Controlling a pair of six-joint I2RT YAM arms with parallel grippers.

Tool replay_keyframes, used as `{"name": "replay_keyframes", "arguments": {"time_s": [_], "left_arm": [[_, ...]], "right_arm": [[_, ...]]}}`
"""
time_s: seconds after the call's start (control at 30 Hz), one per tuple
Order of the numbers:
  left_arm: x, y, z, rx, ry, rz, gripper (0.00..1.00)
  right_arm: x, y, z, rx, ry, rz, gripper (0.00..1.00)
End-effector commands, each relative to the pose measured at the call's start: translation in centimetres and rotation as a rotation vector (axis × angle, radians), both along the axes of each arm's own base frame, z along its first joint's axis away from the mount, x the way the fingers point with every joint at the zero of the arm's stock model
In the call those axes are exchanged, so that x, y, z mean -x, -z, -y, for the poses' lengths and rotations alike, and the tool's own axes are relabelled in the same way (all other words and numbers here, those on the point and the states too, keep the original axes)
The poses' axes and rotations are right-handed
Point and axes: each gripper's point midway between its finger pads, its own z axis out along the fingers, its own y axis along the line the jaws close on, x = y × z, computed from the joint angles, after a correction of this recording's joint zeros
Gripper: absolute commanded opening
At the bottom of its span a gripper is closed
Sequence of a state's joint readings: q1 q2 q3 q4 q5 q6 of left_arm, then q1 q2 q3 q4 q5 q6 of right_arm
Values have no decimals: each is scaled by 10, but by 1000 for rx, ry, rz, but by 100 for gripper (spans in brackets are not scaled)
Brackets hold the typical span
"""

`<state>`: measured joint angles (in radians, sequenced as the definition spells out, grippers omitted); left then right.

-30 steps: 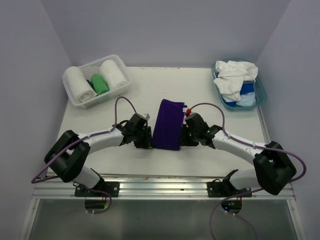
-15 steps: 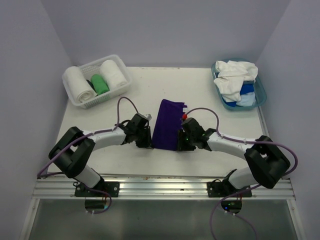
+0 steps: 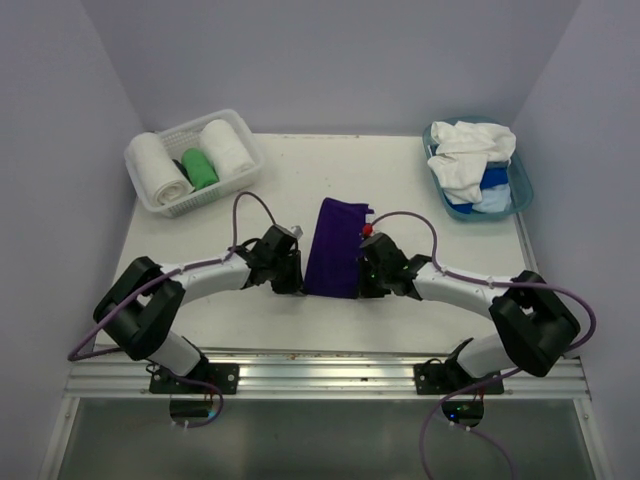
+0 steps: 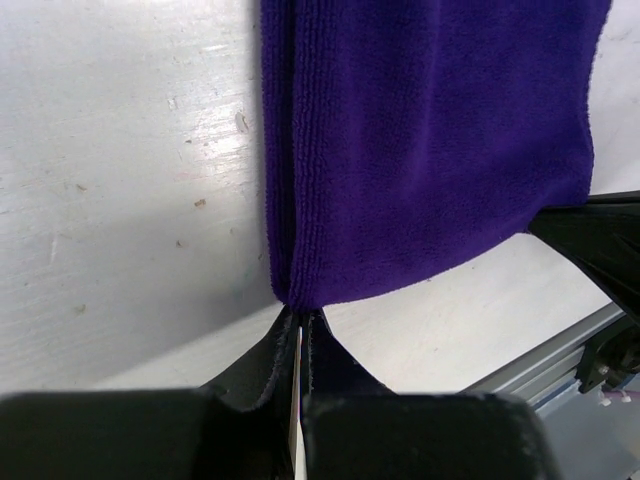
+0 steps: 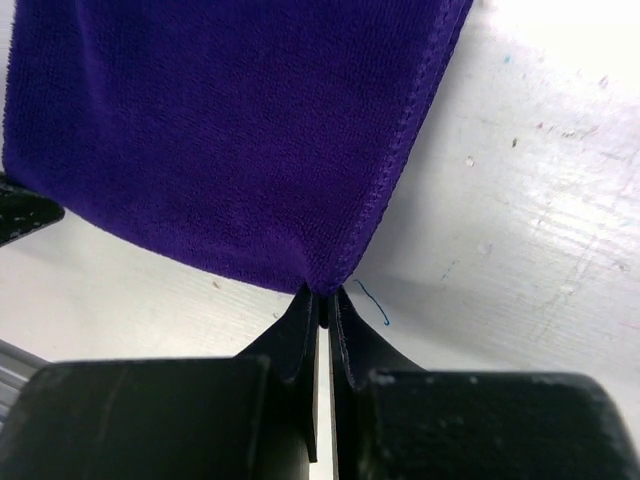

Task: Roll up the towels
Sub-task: Roll the towel

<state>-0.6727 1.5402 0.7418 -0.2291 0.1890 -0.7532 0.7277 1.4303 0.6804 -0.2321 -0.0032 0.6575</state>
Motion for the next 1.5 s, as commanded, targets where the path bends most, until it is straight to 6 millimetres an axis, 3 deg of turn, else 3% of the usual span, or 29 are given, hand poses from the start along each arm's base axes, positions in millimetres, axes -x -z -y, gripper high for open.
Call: {"name": "replay_keyframes", "arguments": {"time_s": [0.0, 0.2, 0.53, 0.73, 0.87, 1.03, 1.07, 1.2, 1.23, 1.27, 1.33, 1.37, 1.47], "left_arm": [[-22, -38, 5, 19, -54, 98, 0], [-40, -72, 13, 45, -73, 161, 0], [-78, -76, 28, 20, -76, 161, 0], [-106, -66, 28, 28, -90, 146, 0], [-121, -48, 23, 16, -103, 117, 0], [-137, -31, 26, -5, -100, 90, 0], [-138, -24, 26, -16, -96, 81, 5], [-147, -31, 30, -20, -83, 92, 21], [-148, -33, 30, -22, -83, 94, 27], [-151, -42, 29, -20, -82, 112, 34], [-151, -49, 21, -49, -105, 130, 39], [-150, -62, 18, -45, -120, 158, 47], [-148, -81, 5, -54, -165, 205, 48]], "right_arm": [[-19, -28, 2, 30, 7, 95, 0], [-37, -53, 2, 74, 10, 150, 0], [-74, -64, 2, 145, 23, 199, 0], [-98, -57, 5, 172, 29, 177, 0], [-118, -53, 7, 154, 55, 163, 0], [-130, -27, 12, 173, 69, 106, 1], [-133, -27, 12, 166, 72, 100, 2], [-135, -26, 11, 157, 72, 91, 13], [-134, -28, 11, 157, 72, 93, 20], [-134, -33, 11, 151, 74, 101, 23], [-132, -39, 10, 126, 83, 102, 31], [-131, -46, 7, 101, 81, 109, 35], [-131, -61, 3, 60, 101, 120, 52]]}}
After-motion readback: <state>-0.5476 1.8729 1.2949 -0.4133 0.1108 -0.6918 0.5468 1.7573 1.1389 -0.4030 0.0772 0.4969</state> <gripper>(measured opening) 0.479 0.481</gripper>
